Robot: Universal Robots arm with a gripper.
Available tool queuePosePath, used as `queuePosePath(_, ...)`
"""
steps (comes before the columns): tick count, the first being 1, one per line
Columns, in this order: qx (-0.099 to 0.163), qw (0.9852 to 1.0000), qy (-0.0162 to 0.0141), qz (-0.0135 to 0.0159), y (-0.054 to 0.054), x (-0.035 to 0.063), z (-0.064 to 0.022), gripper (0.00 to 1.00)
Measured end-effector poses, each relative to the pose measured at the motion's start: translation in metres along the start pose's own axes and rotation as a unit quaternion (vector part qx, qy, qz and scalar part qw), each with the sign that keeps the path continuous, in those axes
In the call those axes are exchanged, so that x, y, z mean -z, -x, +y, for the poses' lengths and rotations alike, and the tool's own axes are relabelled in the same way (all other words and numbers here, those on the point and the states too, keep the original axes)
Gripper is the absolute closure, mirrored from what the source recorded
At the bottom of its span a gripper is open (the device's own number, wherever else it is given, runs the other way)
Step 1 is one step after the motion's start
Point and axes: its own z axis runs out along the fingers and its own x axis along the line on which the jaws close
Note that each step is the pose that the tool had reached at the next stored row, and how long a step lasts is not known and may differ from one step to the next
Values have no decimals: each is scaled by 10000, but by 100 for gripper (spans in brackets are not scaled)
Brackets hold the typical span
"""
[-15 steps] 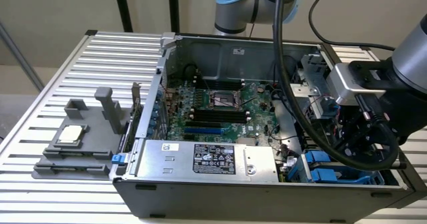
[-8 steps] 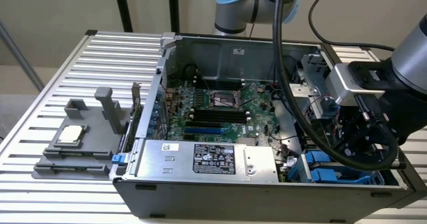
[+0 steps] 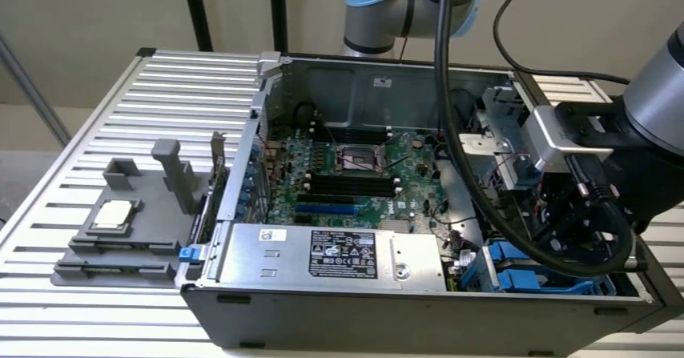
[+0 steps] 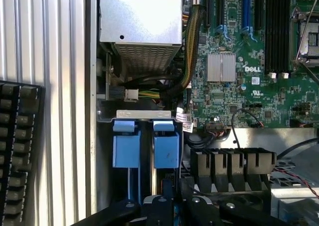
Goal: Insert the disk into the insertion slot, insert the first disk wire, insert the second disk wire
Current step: 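Insert the second disk wire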
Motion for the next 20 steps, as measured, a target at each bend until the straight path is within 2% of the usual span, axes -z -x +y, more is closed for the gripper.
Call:
queuePosePath(7, 1, 10000, -2, -1, -1, -10, 0, 84)
queuePosePath(8, 1, 10000, -2, -1, -1, -11, 0, 82)
queuePosePath(9, 1, 10000, -2, -1, -1, -11, 0, 76)
queuePosePath(10, 0, 10000, -2, -3, 0, -6, 0, 76)
queuePosePath(14, 0, 10000, -2, -9, -5, 89, 5, 76)
queuePosePath(18, 2, 10000, -10, -17, -17, 182, 89, 76)
queuePosePath(20, 2, 10000, -23, -33, -19, 201, 141, 76)
